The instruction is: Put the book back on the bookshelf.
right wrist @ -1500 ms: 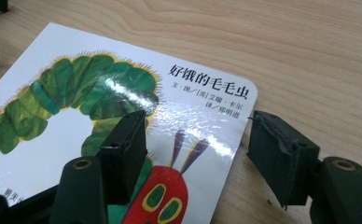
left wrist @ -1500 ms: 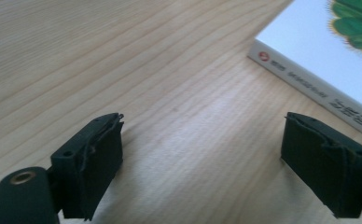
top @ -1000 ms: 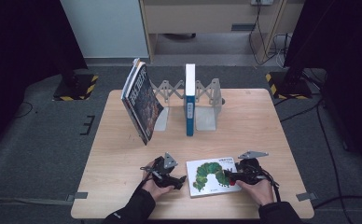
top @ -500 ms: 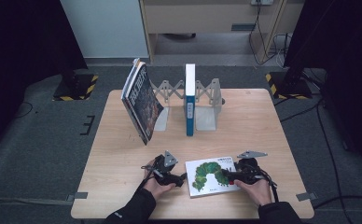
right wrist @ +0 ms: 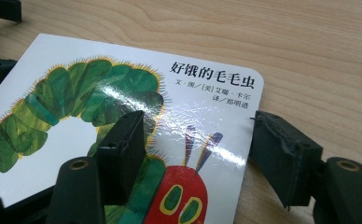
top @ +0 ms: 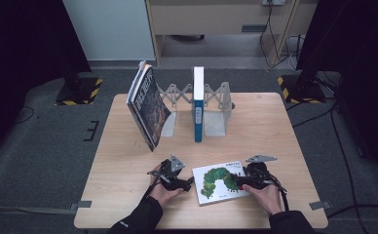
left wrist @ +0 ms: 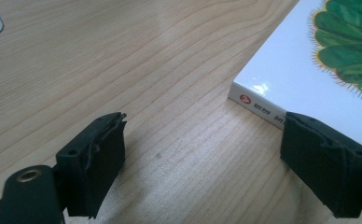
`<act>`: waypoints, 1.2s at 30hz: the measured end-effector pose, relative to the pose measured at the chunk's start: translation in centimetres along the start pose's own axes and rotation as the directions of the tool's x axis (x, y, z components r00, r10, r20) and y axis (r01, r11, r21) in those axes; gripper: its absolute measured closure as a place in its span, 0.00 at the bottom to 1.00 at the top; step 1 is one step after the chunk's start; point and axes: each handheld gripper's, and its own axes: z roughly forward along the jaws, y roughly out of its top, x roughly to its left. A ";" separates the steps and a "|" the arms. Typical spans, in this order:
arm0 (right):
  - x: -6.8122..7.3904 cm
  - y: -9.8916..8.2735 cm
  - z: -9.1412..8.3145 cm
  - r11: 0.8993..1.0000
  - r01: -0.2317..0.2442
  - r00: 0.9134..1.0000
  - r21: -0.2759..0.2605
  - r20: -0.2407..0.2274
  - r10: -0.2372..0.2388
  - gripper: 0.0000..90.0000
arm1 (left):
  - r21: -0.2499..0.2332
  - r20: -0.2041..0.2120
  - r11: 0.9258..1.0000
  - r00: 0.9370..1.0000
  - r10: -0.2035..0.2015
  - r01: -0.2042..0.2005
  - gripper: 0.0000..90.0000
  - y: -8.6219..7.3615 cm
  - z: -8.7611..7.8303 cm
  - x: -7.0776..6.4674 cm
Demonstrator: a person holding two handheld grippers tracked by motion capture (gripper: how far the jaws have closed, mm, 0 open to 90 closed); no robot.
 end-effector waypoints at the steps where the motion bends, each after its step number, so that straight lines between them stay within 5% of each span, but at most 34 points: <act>1: -0.1 0.1 0.0 1.000 -0.003 1.000 -0.001 -0.002 0.003 0.40 | 0.002 -0.001 1.000 1.000 -0.004 0.004 0.14 0.0 0.0 0.0; 11: -0.4 0.0 -0.3 1.000 -0.024 0.999 0.001 -0.039 0.024 0.38 | 0.018 0.009 1.000 1.000 0.007 -0.007 0.17 -0.2 -0.6 -1.0; 23: -0.7 0.2 -1.2 0.998 -0.057 0.995 -0.038 -0.080 0.054 0.38 | 0.018 0.021 1.000 1.000 -0.008 0.008 0.13 -0.3 -0.4 -0.6; 36: -0.9 0.8 -2.2 0.987 -0.082 0.990 -0.138 -0.123 0.066 0.37 | 0.016 0.018 1.000 1.000 -0.011 0.011 0.10 -0.2 -0.2 -0.5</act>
